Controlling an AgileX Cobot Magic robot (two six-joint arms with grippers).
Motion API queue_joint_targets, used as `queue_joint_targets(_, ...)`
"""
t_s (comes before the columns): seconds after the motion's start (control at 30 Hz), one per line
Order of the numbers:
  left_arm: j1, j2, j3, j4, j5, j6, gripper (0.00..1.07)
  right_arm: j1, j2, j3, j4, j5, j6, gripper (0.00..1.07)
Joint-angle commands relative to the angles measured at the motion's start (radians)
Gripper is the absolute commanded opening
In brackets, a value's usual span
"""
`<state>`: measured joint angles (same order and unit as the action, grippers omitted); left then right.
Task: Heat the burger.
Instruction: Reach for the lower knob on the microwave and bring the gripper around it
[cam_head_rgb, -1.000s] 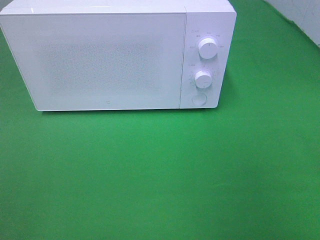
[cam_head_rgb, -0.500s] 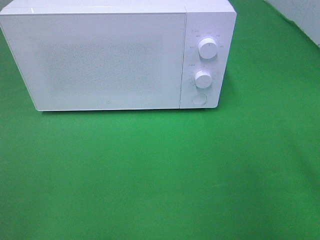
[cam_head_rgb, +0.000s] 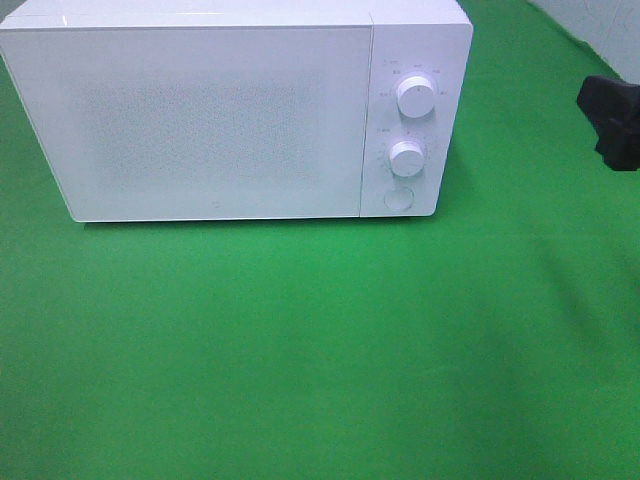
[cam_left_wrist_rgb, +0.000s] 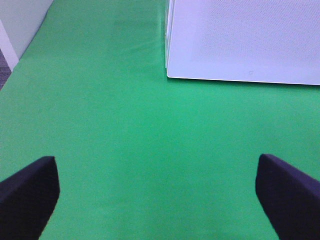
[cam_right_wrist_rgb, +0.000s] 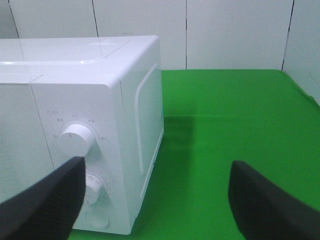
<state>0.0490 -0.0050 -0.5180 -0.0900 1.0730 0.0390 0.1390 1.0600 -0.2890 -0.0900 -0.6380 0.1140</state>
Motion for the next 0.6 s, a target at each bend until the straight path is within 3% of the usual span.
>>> queue_joint_targets(0.03,0.004,-0.016,0.003,0.002,-0.004,0.000,1.00,-0.006,0.062,0.001,0.063,-0.073,-0.070,0.76)
queue_joint_targets(0.17,0.004,-0.016,0.003,0.002,-0.004,0.000,1.00,0.033,0.163,0.001,0.211,-0.166,-0.213,0.76)
queue_joint_targets(0.2,0.004,-0.016,0.003,0.002,-0.004,0.000,1.00,0.086,0.208,0.001,0.298,-0.230,-0.301,0.76)
queue_joint_targets(0.23,0.004,-0.016,0.003,0.002,-0.004,0.000,1.00,0.086,0.208,0.001,0.298,-0.230,-0.301,0.76)
queue_joint_targets(0.27,0.004,-0.016,0.003,0.002,-0.004,0.000,1.00,0.153,0.253,0.001,0.387,-0.294,-0.371,0.76)
queue_joint_targets(0.33,0.004,-0.016,0.003,0.002,-0.004,0.000,1.00,0.180,0.275,0.001,0.424,-0.327,-0.392,0.76)
queue_joint_targets(0.43,0.004,-0.016,0.003,0.002,-0.004,0.000,1.00,0.312,0.353,0.001,0.596,-0.449,-0.452,0.76)
queue_joint_targets(0.47,0.004,-0.016,0.003,0.002,-0.004,0.000,1.00,0.312,0.353,0.001,0.596,-0.449,-0.452,0.76)
queue_joint_targets(0.6,0.004,-0.016,0.003,0.002,-0.004,0.000,1.00,0.463,0.423,-0.001,0.724,-0.542,-0.457,0.76)
